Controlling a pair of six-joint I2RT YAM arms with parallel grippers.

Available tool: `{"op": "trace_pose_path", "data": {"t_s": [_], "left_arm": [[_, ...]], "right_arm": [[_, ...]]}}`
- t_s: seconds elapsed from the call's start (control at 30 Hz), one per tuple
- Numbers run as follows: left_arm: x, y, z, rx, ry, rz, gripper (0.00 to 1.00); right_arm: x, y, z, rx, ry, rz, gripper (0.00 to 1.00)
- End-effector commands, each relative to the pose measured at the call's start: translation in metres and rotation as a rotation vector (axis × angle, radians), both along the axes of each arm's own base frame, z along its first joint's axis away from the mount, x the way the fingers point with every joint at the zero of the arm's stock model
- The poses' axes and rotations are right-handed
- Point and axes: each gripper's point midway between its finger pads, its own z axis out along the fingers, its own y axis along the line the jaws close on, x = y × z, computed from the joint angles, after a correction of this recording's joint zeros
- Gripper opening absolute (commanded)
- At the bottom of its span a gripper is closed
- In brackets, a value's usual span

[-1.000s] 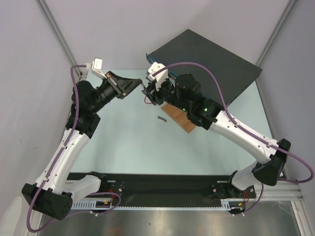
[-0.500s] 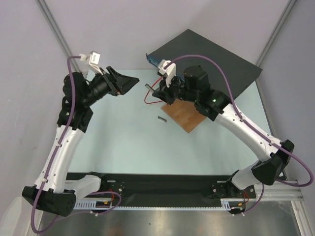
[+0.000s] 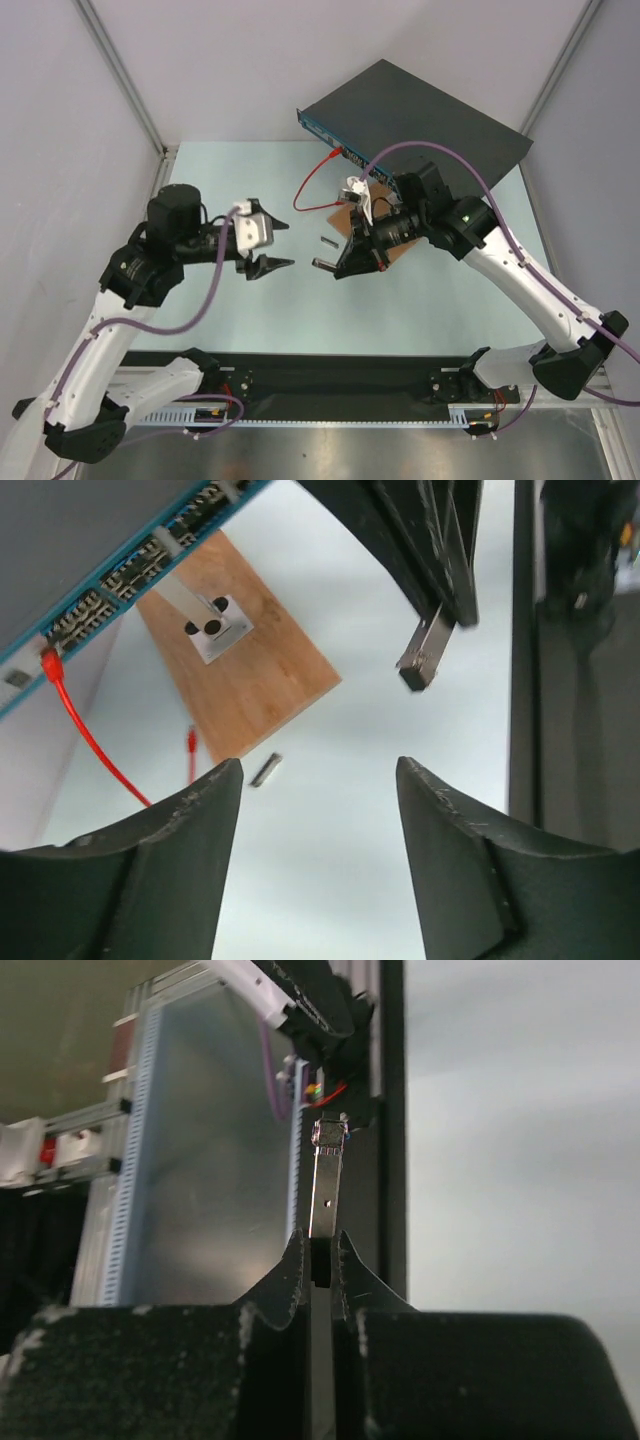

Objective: Insert the plug into the switch port

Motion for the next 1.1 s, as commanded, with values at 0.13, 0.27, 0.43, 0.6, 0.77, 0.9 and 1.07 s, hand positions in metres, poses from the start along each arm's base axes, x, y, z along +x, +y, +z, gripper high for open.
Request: {"op": "trace_pose_path", "data": {"t_s": [0.13, 0.27, 0.43, 0.6, 0.77, 0.9, 1.07], "left_arm": [[-0.026, -0.009, -0.013, 0.248, -0.342, -0.184, 0.62], [-0.039, -0.025, -0.027, 0.330, -0.362, -0.220, 0.56], [-0.038, -0.037, -0.027, 0.353, -0.336, -0.208, 0.53], [-0.037, -0.048, -0.022, 0.348, -0.348, -0.201, 0.51], [-0.038, -0.053, -0.025, 0.365, -0.370, -0.214, 0.45], [-0.041, -0.057, -0.026, 0.361, -0.379, -0.229, 0.39], [-0.041, -0.059, -0.027, 0.355, -0.393, -0.230, 0.38]], "right_arm": [[-0.033, -0.017, -0.013, -0.036, 0.242, 0.123, 0.00], [-0.031, -0.011, -0.009, -0.011, 0.344, 0.123, 0.00], [-0.028, -0.008, -0.011, -0.019, 0.375, 0.117, 0.00], [-0.029, -0.008, -0.013, -0.027, 0.407, 0.117, 0.00], [-0.025, -0.007, -0.015, -0.030, 0.419, 0.106, 0.00], [-0.023, -0.006, -0.014, -0.026, 0.427, 0.103, 0.00], [-0.022, -0.005, -0.013, -0.024, 0.434, 0.104, 0.00]]}}
